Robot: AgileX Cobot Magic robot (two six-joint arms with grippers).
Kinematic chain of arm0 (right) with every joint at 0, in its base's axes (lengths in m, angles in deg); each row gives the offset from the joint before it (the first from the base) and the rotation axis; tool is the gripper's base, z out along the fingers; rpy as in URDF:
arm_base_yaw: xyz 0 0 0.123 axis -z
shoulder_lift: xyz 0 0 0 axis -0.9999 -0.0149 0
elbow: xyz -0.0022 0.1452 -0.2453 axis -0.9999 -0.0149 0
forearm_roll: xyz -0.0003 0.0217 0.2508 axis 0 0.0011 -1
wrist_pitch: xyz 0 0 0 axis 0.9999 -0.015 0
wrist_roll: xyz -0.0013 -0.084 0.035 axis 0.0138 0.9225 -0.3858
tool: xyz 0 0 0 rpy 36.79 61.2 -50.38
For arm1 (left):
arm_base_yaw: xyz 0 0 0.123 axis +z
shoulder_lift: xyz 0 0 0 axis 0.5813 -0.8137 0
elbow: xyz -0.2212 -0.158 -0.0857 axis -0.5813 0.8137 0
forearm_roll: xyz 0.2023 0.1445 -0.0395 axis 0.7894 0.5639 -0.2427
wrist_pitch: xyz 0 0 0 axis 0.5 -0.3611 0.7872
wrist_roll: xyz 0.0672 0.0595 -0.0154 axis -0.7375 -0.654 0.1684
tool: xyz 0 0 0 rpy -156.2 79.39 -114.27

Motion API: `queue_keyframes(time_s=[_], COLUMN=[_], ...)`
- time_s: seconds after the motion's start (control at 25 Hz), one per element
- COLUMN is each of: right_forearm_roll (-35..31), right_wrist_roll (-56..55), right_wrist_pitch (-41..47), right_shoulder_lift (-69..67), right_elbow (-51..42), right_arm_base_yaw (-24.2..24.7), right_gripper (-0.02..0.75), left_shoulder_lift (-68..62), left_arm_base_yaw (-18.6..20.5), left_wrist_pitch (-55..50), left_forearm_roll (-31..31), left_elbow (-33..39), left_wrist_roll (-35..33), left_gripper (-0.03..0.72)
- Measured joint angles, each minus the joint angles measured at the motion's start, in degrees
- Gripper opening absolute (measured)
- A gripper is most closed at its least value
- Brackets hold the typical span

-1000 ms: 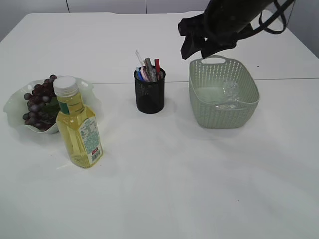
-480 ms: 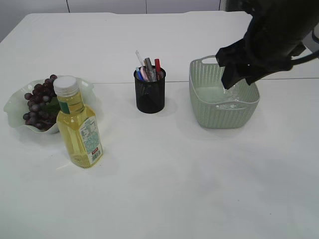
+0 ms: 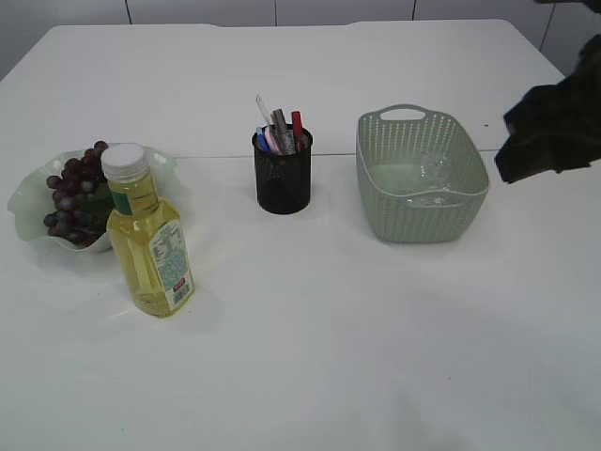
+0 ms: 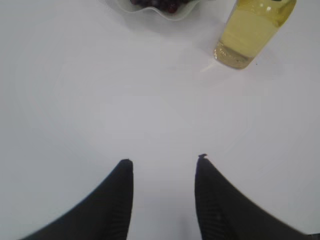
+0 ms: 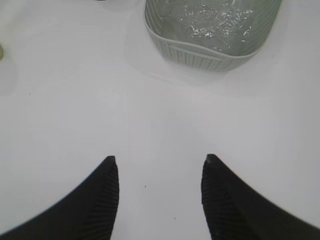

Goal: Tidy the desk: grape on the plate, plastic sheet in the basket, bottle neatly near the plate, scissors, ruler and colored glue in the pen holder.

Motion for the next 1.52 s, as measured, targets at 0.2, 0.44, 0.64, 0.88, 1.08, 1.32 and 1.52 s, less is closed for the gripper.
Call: queue_keyframes(time_s=[0.2,0.44,0.64,0.88,1.08,1.32,1.52], right_forearm_roll=[0.45,0.50,0.59,0.63,0.63,0.72,0.83], right_wrist_roll=[-1.08,-3.01,-3.36,-3.58,-3.58,-3.69,-3.69], right_wrist_pitch=[1.98,7.22,12.46,17.69,19.33,19.70,19.83], right_shoulder_lift=[9.56,20.55,31.46,45.02,55.51,67.60,75.07], right_elbow=[-4.09,-5.70,-7.46,-9.81,-12.63,-19.28,-25.74], right_arm_base_yaw=[0.00,0.00,0.00,0.00,0.00,0.00,0.00], right_gripper=[0.392,0.391,0.391,0.391,0.391,0.391,0.391], left_shoulder_lift=[6.83,13.59,20.42,29.50,35.62,41.41,41.41], left_arm_base_yaw=[0.00,0.00,0.00,0.00,0.00,0.00,0.00], left_wrist_pitch=[-2.98,-4.85,-8.11,-9.07,-9.28,-9.77,-9.89], left_forearm_roll=[1.60,1.97,2.71,4.06,4.16,4.29,3.75], left_elbow=[0.00,0.00,0.00,0.00,0.00,0.40,4.72], left_wrist_roll=[0.66,0.75,0.79,0.79,0.43,-0.11,-0.96], left_gripper=[0.307,0.308,0.310,0.312,0.312,0.312,0.312])
